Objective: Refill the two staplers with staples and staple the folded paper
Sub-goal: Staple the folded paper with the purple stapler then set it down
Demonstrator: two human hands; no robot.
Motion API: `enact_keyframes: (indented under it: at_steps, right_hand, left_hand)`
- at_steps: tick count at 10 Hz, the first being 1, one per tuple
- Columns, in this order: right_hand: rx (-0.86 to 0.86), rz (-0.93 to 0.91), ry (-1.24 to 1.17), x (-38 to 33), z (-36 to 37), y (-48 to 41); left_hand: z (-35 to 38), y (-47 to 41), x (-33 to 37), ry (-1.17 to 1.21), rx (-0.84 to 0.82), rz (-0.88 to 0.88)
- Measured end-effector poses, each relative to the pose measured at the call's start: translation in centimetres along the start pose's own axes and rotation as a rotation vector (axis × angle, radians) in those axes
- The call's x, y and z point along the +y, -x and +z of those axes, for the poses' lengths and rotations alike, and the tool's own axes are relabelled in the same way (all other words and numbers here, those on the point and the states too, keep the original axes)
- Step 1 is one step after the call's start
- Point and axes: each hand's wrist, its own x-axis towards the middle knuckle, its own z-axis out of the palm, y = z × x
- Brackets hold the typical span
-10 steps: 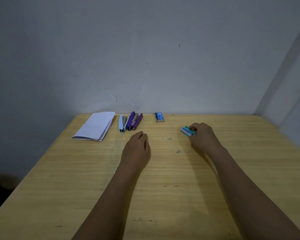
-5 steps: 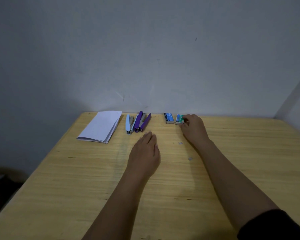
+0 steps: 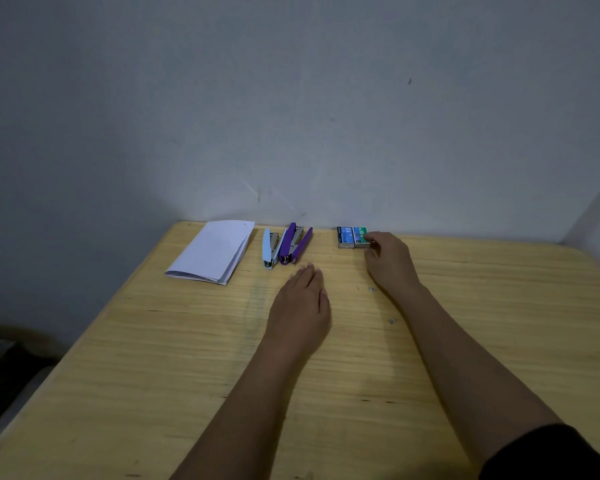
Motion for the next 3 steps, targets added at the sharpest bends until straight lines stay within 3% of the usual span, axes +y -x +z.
enact_keyframes:
  at_steps: [3]
  right_hand:
    - [-0.091, 0.002, 0.039, 0.1, -1.2, 1.9]
  left_hand:
    - [-0.4, 0.1, 0.0, 0.032, 0.027, 0.013]
